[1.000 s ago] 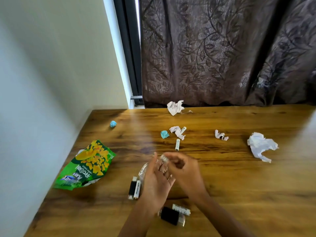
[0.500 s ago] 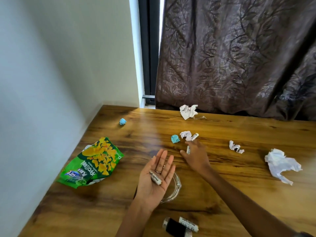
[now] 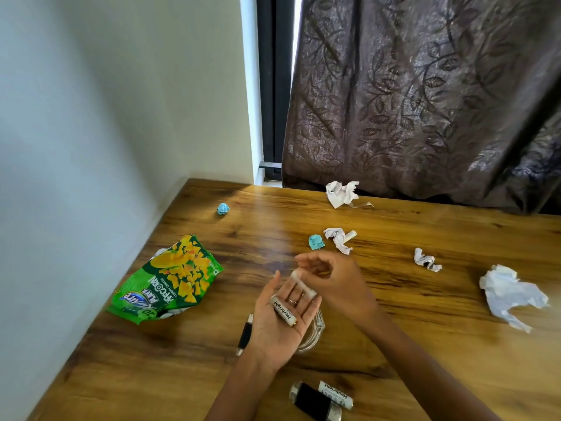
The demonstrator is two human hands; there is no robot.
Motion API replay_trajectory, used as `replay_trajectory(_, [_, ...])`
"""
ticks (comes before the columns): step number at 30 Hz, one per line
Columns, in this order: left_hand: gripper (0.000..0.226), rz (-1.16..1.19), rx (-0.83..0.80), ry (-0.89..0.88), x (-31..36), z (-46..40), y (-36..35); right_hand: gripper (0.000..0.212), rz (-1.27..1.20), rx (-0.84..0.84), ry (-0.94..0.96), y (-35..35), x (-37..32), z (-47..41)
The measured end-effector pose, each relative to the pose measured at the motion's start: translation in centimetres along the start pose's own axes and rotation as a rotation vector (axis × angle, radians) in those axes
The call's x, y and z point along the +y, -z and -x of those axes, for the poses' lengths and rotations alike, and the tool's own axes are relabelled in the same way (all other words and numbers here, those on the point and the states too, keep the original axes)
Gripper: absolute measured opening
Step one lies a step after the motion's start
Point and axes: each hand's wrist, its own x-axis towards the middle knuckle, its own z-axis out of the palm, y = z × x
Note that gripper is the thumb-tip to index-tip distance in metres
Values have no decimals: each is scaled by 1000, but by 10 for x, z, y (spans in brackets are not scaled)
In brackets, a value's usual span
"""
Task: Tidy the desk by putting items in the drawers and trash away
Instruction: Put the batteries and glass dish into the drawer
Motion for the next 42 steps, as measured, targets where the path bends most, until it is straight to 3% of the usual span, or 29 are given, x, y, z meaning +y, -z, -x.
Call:
replay_trajectory(4, [37,21,-34,12,-3,2,0,12,16,82,43,6,0,-5])
replay_trajectory(9, [31,39,-84,9,-1,4,3,23,337,277,-22,32,50,-65])
replay_trajectory(11, [30,35,-87,8,0,4,3,32,528,224,-89,45,82,-90])
replay_trajectory(14, [30,36,-91,10,2,6,1,42,779,7,-154,57,114,-102])
replay_trajectory(20, [31,51,-95,5,3,6,3,24,863,116,-67,65,128,-83])
replay_trajectory(23, [32,46,-88,17,0,5,3,15,799,157,-118,69,127,-72])
replay_trajectory(28, [33,21,-75,27,-4,3,2,19,389,303,-177,64,88,-44])
replay_trajectory(34, [48,-27,-43,27,-10,1,1,11,173,44,-136,32,19,-1])
replay_trajectory(37, [53,1,-36,11,-10,2,1,4,115,32,-28,20,2,16])
replay_trajectory(40, [50,25,-57,3,-7,3,2,10,149,56,7,20,-2,28])
replay_trajectory(42, [46,34,-69,-3,-6,2,4,12,279,-21,-19,26,1,39])
